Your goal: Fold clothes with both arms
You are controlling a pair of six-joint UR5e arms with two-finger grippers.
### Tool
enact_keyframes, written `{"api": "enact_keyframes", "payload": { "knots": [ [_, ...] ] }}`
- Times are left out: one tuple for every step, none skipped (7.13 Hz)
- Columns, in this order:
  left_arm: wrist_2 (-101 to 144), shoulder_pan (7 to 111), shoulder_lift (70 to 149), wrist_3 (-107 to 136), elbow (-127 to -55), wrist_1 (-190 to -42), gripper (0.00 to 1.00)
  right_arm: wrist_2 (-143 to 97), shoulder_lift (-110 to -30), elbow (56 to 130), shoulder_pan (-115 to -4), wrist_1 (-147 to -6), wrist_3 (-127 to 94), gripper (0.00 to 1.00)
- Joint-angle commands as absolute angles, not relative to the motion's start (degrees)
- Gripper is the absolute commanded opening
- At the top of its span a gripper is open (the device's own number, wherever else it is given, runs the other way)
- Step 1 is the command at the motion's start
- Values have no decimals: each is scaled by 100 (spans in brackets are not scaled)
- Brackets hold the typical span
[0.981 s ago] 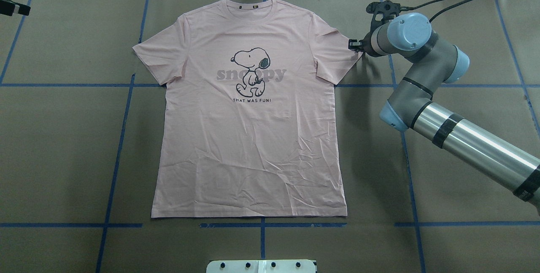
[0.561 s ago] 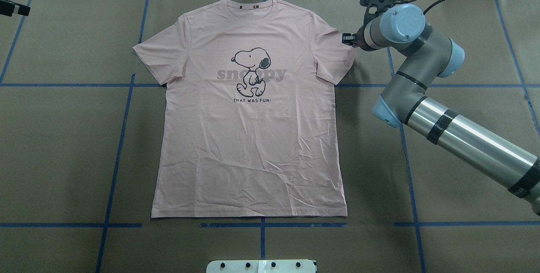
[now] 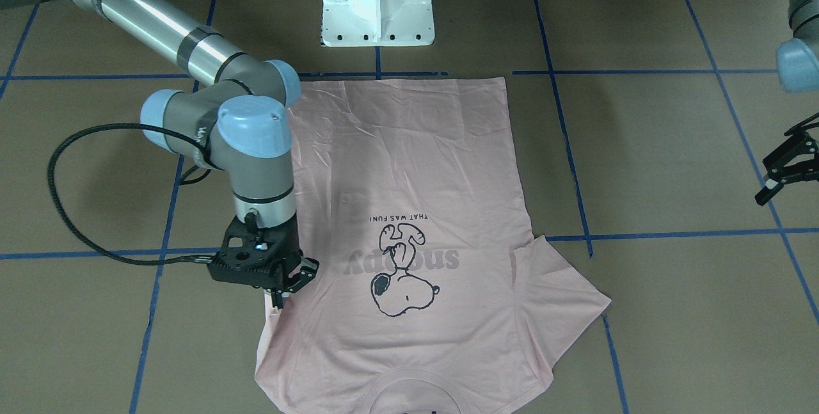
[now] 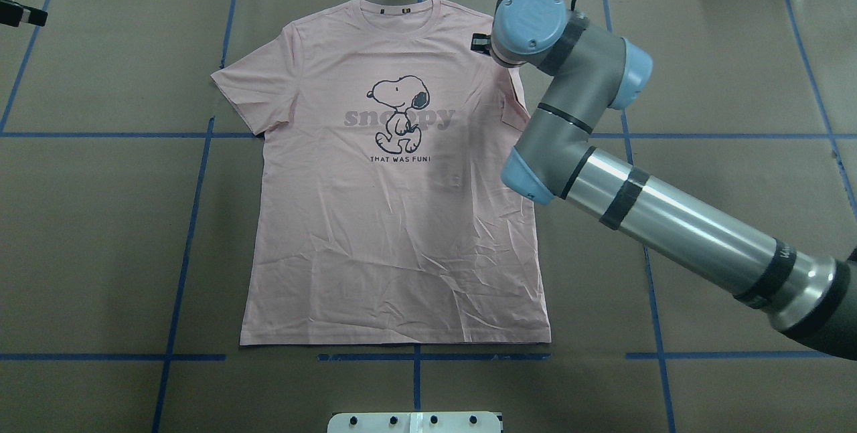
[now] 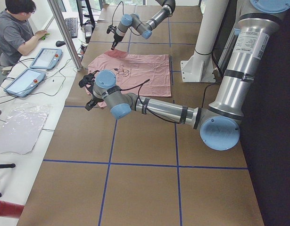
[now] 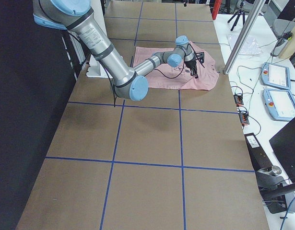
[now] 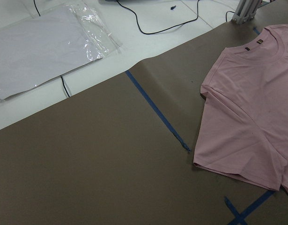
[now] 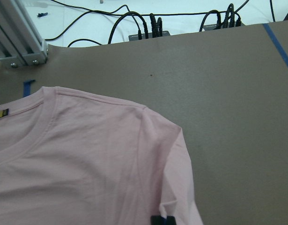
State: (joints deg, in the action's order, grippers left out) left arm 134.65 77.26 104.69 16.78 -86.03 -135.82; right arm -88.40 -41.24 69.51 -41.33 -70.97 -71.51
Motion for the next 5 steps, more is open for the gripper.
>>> {"api": "enact_keyframes", "payload": {
  "knots": [
    [13465, 7726, 10477, 1679, -8596, -13579, 100, -8482, -3474, 6243, -3903, -7154, -7330, 0],
    [13465, 7726, 10477, 1687, -8596, -13579, 100, -8473, -3437, 6240, -3859, -7146, -7330, 0],
    [13465, 7726, 10477, 1696, -8596, -13579, 100, -8473, -3428, 6223, -3850, -7137, -7330, 46],
    [13465, 7726, 10485, 1696, -8596, -13579, 100, -8473, -3402, 6162, -3850, -7137, -7295, 99],
    [13465, 7708, 10503, 1688, -8587, -13588, 100, -8551, -3349, 6161, -3893, -7137, -7191, 99]
  ]
}}
